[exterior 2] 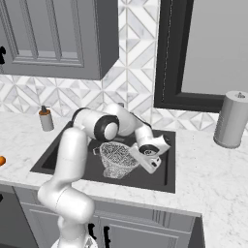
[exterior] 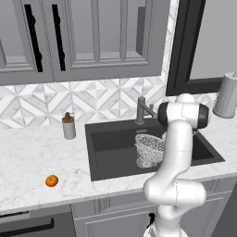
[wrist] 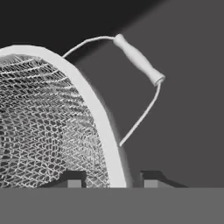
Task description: Put the colander in the sink, put the tangerine in the colander, and turn on the sink faucet and pour water over the colander.
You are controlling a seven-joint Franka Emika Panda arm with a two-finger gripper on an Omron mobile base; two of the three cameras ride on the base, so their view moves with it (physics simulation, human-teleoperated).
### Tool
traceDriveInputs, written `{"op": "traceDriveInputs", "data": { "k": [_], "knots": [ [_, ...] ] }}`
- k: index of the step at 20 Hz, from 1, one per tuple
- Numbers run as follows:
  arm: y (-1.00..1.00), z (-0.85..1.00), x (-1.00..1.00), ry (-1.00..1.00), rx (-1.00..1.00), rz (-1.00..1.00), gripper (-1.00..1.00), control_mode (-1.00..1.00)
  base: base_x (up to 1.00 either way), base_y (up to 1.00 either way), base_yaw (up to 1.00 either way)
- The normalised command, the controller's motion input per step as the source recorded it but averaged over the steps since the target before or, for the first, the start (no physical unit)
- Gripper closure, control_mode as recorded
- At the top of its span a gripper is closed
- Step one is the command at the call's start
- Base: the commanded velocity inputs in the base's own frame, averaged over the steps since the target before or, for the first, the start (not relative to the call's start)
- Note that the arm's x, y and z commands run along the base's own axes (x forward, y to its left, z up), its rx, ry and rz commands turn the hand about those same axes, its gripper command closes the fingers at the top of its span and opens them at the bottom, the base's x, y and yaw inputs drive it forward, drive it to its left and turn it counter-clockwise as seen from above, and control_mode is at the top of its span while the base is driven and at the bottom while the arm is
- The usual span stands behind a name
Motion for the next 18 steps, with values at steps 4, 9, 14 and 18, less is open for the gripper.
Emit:
{"op": "traceDriveInputs", "data": {
  "k": [4, 9, 14, 18],
  "knots": [
    [0.01, 0.21, -0.16, -0.01, 0.0, 0.0, -1.0, -1.0, 0.0, 0.0, 0.0],
    [-0.1, 0.49, -0.46, -0.03, 0.01, 0.0, -1.0, -1.0, 0.0, 0.0, 0.0],
    [-0.07, 0.71, -0.52, 0.0, 0.01, 0.0, -1.0, -1.0, 0.0, 0.0, 0.0],
    [0.0, 0.79, -0.71, 0.0, 0.0, 0.02, -1.0, -1.0, 0.0, 0.0, 0.0]
  ]
}}
